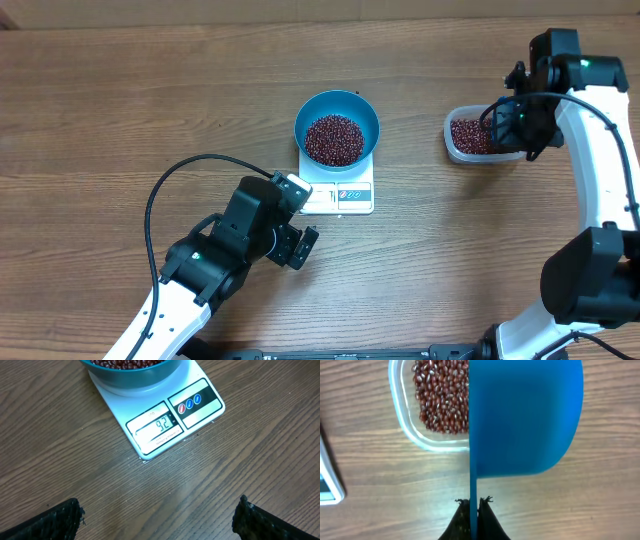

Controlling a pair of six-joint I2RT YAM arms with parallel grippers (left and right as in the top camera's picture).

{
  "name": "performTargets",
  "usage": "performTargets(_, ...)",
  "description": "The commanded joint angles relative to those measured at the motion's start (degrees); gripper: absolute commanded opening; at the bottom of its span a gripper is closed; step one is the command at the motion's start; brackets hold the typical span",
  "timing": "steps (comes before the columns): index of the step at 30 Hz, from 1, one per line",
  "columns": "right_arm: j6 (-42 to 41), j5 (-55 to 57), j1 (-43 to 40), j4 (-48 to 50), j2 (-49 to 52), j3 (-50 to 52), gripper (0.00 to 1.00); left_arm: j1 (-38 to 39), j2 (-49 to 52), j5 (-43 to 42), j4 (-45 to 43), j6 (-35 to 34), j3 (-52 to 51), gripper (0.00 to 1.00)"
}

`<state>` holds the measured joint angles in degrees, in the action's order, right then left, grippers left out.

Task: Scoop item into bowl and weigh 150g on scale
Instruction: 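Dip the blue scoop into the bean tub with the right gripper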

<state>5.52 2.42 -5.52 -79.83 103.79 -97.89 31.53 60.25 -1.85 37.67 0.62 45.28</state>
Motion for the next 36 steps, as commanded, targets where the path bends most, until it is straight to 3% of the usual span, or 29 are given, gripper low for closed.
performTargets(1,0.3,0.0,0.2,-2.0,0.0,-5.8,0.04,0.3,0.4,0.4,-0.2,0.7,-0.1,0.99)
performTargets(17,0.4,-0.2,0.2,-7.1,8.5,-7.6,0.04,0.3,0.4,0.4,-0.2,0.7,-0.1,1.0)
performTargets(36,-1.1,1.6,0.2,-1.8,11.2,-6.9,0.04,0.3,0.4,0.4,-0.2,0.7,-0.1,1.0)
